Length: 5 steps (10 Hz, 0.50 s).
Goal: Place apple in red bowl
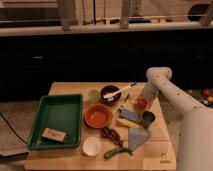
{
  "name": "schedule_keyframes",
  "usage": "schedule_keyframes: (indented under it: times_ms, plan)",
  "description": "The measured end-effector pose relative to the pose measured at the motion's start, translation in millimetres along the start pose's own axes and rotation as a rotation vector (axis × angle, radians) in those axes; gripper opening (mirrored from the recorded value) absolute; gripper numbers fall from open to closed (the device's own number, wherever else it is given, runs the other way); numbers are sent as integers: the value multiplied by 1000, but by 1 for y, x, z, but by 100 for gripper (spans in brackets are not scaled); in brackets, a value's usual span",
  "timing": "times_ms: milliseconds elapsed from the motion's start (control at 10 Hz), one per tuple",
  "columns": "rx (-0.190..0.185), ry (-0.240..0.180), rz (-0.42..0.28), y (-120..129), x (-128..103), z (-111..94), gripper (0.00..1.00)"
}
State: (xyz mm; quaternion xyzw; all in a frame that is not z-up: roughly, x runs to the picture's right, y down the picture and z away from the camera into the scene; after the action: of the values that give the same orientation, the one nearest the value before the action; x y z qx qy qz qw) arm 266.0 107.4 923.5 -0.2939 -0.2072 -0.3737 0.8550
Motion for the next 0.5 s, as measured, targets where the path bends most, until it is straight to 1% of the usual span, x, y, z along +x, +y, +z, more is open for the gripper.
schedule_keyframes:
  times_ms: [200, 300, 400, 500]
  plan:
    - [2, -16, -6, -1, 1, -1, 19]
    - [6, -17, -6, 0, 1, -5, 10]
    - [21, -15, -7, -1, 0, -17, 5]
    - [34, -15, -7, -1, -2, -25, 5]
